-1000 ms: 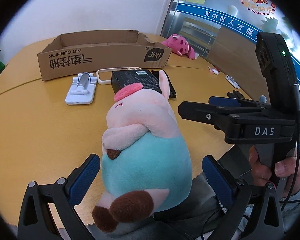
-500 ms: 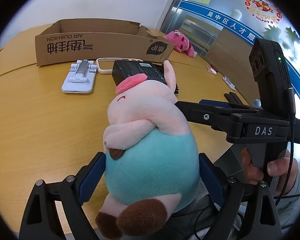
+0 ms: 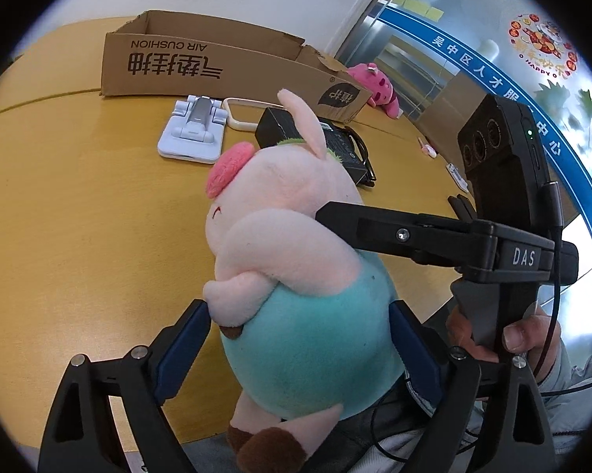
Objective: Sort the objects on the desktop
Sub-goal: 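Close the left gripper on the pig plush's body and lift it, then carry the pig plush with the left gripper over the cardboard box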
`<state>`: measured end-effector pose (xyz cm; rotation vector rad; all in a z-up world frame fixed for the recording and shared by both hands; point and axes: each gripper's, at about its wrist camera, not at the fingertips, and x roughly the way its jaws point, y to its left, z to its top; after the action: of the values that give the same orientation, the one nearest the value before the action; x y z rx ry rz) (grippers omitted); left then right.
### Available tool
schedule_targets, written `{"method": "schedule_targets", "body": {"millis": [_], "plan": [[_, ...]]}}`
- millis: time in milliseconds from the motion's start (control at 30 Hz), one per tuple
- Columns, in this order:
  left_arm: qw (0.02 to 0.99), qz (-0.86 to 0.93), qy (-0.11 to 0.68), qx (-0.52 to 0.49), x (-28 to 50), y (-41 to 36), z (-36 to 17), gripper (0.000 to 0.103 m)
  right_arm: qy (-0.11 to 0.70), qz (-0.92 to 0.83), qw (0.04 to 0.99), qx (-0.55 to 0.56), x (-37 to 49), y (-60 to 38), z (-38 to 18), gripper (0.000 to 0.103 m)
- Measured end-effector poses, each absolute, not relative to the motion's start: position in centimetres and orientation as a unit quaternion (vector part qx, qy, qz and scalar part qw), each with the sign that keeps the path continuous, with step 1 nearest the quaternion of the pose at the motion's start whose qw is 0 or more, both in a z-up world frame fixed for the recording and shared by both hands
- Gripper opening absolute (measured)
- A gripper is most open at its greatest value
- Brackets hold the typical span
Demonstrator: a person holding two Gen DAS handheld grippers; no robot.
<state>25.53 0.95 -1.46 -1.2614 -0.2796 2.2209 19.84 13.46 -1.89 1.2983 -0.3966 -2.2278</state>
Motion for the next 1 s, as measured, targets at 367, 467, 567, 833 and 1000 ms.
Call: {"method": "schedule_targets", "body": {"millis": [367,467,567,833,1000], "plan": [[0.273,0.835,-0.095,-0.467,25.7,2.6,-0.5,0.078,-0.164,-0.812,0.315,0.463,20.1,13.1,-1.3,0.077],[0.275,0.841,-0.091,-0.456,25.9,3.4,0.3,0.076,-0.153,-0.830,0.311,0.437,21.1,13.1,0.2,0.071],[0.287,0.850,-0.081,-0.435,25.4,4.1,1.9,0.075,-0.155,-0.847,0.298,0.412,21.6,13.6,1.8,0.070],[0.307,0.879,-0.052,-0.361,19.5,5.3,8.9,0.074,-0.153,-0.889,0.283,0.325,18.0,15.3,9.3,0.068],[0.300,0.892,-0.049,-0.335,12.8,4.6,11.4,0.074,-0.146,-0.900,0.289,0.292,11.7,15.2,12.9,0.067]]}}
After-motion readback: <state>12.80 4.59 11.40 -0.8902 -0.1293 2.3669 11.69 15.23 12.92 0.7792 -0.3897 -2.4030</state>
